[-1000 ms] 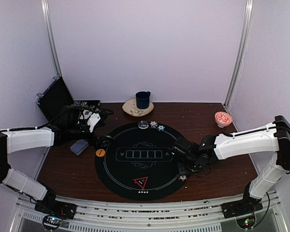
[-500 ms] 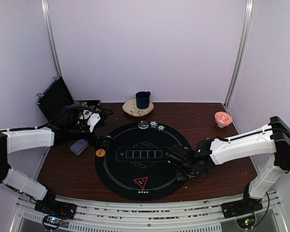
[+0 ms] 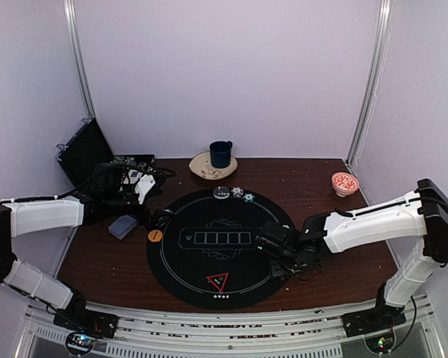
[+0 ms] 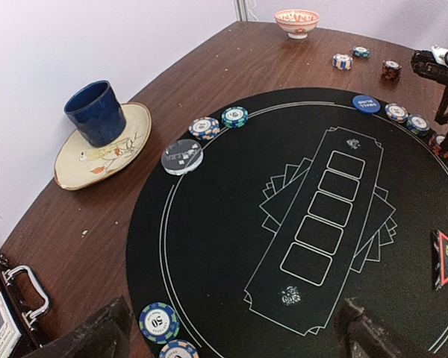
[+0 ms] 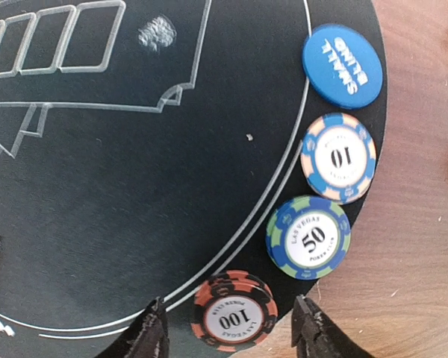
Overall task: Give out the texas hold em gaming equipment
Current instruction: Place the poker chip on the poker chips pile, then pick up the poker chip from the pile of poker chips.
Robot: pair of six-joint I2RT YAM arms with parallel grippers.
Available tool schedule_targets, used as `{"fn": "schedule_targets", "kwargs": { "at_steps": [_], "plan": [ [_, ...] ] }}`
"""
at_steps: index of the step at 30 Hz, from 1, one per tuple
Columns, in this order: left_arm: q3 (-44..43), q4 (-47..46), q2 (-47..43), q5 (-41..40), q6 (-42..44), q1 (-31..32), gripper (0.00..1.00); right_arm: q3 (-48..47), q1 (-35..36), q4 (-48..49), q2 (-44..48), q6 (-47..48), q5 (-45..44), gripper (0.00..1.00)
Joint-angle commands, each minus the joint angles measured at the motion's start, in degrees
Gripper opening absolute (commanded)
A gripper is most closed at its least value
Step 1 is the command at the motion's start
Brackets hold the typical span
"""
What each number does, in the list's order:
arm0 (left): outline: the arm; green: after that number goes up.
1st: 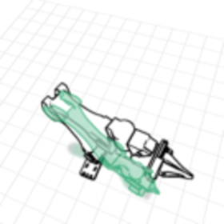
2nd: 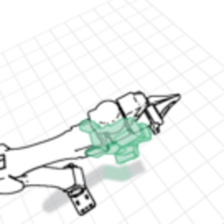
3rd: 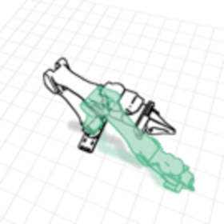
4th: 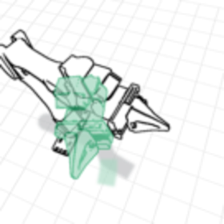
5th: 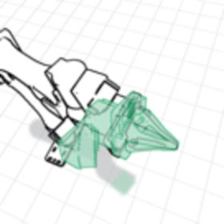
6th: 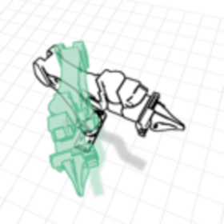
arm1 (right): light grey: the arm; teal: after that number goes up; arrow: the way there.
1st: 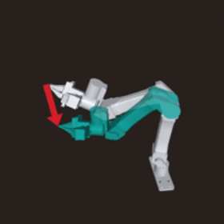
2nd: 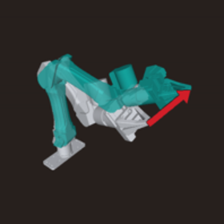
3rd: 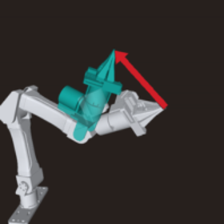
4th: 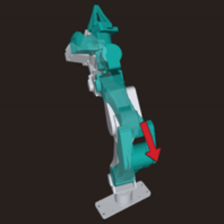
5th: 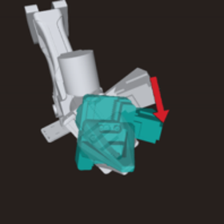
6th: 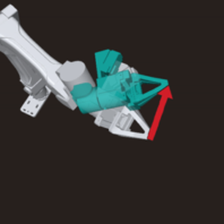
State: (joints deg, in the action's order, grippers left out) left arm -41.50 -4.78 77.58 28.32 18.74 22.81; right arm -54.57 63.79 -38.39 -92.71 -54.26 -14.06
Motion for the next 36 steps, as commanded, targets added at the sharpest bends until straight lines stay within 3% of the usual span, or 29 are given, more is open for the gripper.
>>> {"fn": "schedule_targets", "kwargs": {
  "at_steps": [1, 8, 17, 26, 36],
  "plan": [
    [0.1, -3.1, 0.7, 0.4, -0.2, -0.3, 0.98, -3.9, -0.1, -2.5, 2.3, 1.0, -4.8, 0.64],
    [0.1, -3.0, 0.6, 0.3, -0.2, -0.4, 0.98, -2.3, -7.0, -3.3, 6.3, 4.3, -7.5, 0.79],
    [0.1, -2.8, 0.6, 0.8, -0.2, -0.4, 0.98, 7.2, -21.6, -1.1, 14.5, 9.4, -7.6, 0.87],
    [0.1, -2.9, 0.7, 0.9, -0.2, -0.3, 0.98, 11.4, -33.1, 1.1, 17.0, 14.0, -5.8, 0.88],
    [0.2, -2.9, 0.8, 1.1, -0.1, -0.3, 0.98, 12.4, -37.1, 4.7, 12.3, 15.5, -4.0, 0.83]
  ]
}}
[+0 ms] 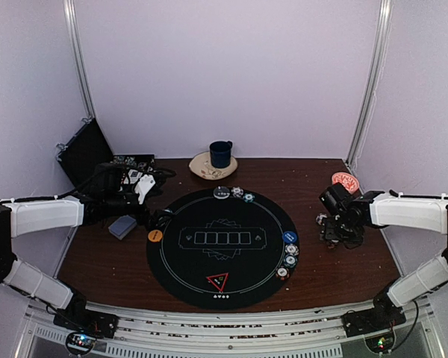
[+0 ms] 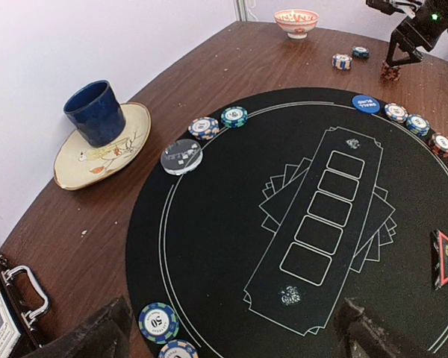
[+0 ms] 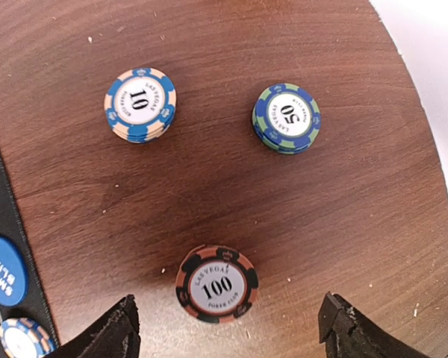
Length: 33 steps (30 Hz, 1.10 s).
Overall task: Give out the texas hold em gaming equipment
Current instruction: Pick up the poker chip from the pile of poker chips.
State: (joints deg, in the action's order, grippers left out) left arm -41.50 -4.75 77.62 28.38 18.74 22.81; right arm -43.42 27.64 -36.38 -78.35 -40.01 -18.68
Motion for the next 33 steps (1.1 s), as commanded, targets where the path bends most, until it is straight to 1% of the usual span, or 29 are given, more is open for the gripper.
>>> {"fn": "schedule_targets", "kwargs": {
  "at_steps": [1, 8, 18, 24, 33],
  "plan": [
    [0.2, -2.9, 0.8, 1.1, 0.0, -0.4, 0.98, 1.4, -1.3, 3.4, -2.7, 1.4, 0.8, 0.82],
    [0.2, -3.0, 1.0, 1.0, -0.1, -0.4, 0.98, 3.0, -3.8, 7.4, -5.4, 2.1, 1.8, 0.77],
    [0.0, -3.1, 1.7, 0.9, -0.1, -0.4, 0.98, 4.7, -5.2, 10.6, -5.5, 3.1, 4.7, 0.63],
    [0.1, -3.1, 1.7, 0.9, -0.1, -0.3, 0.98, 5.6, -5.5, 12.1, -5.8, 3.0, 6.0, 0.57],
    [-0.1, -3.1, 2.0, 0.9, -0.1, -0.3, 0.98, 4.9, -5.6, 10.4, -3.9, 3.0, 4.0, 0.55]
  ]
}}
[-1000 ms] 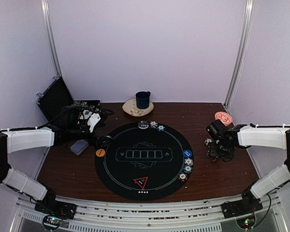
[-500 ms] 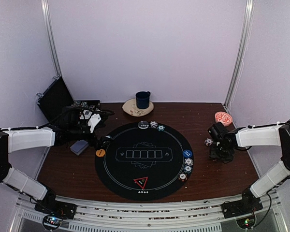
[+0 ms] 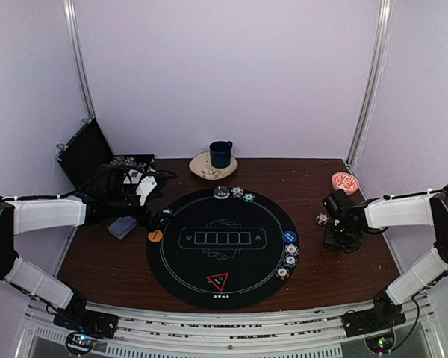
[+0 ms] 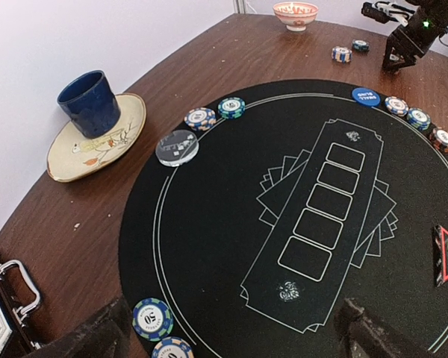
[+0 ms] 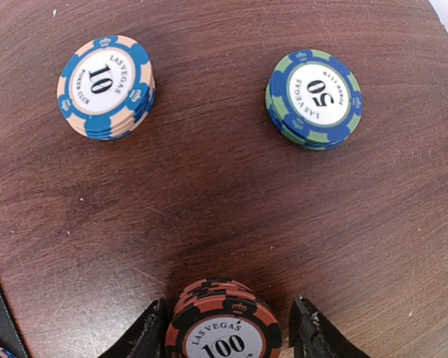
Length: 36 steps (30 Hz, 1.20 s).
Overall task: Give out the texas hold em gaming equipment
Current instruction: Pick up the poker chip from the pile of poker chips.
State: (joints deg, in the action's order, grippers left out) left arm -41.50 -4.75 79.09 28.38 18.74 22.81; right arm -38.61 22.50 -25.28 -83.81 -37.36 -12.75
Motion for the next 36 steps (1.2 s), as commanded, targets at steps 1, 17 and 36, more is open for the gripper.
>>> {"fn": "schedule_targets", "kwargs": {
  "at_steps": [1, 17, 36],
  "plan": [
    [-0.1, -3.1, 0.5, 0.9, -0.1, -0.3, 0.98, 0.1, -0.4, -0.8, 1.7, 0.3, -2.0, 0.55],
    [-0.1, -3.1, 0.6, 0.9, 0.0, -0.4, 0.98, 0.5, -0.4, 0.0, 3.1, 1.1, 0.4, 0.47],
    [-0.1, -3.2, 0.9, 0.8, 0.0, -0.4, 0.98, 0.5, -0.5, -0.3, 1.9, 1.0, -0.3, 0.45]
  ]
}}
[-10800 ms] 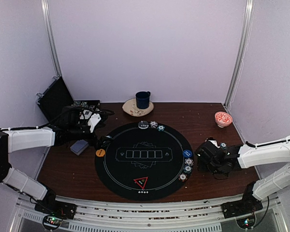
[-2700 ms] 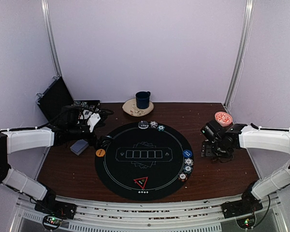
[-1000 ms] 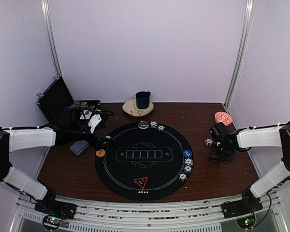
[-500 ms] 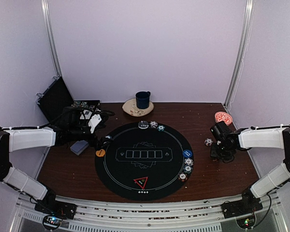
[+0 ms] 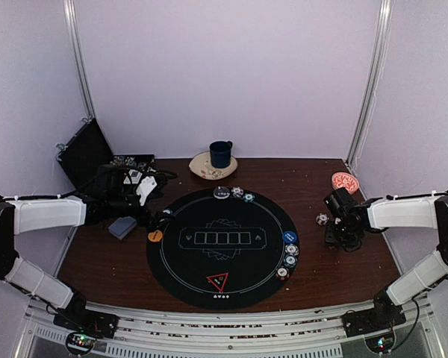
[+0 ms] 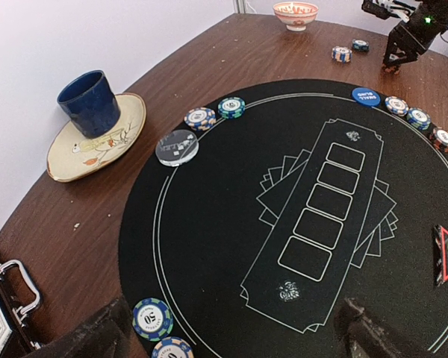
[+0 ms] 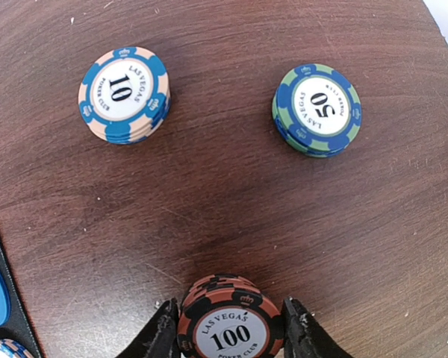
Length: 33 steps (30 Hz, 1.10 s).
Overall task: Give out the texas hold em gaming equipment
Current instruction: Pick up the poker chip from the pile of poker chips.
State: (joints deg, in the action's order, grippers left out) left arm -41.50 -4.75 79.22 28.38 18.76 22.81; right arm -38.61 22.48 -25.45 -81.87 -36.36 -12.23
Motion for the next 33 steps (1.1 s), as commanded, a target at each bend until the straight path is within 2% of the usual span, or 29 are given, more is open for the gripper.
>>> {"fn": "schedule_targets", "kwargs": {
  "at_steps": [1, 11, 20, 26, 33],
  "plan": [
    [-0.1, -3.2, 0.8, 0.8, 0.0, -0.3, 0.98, 0.5, -0.4, -0.1, 0.1, 0.0, -1.0, 0.43],
    [-0.1, -3.2, 0.8, 0.8, 0.0, -0.3, 0.98, 0.4, -0.3, 0.0, 1.5, 0.3, -0.8, 0.32],
    [-0.2, -3.2, 1.0, 0.7, 0.0, -0.4, 0.98, -6.1, 4.2, -4.2, 3.0, -0.7, -2.9, 0.32],
    [-0.3, -3.2, 1.1, 0.7, 0.0, -0.4, 0.98, -15.7, 7.8, -5.1, -2.9, 0.0, -3.9, 0.32],
    [-0.2, -3.2, 0.9, 0.6, 0.0, -0.4, 0.98, -31.2, 10.9, -4.4, -17.8, 3.6, -3.4, 0.33]
  ]
}}
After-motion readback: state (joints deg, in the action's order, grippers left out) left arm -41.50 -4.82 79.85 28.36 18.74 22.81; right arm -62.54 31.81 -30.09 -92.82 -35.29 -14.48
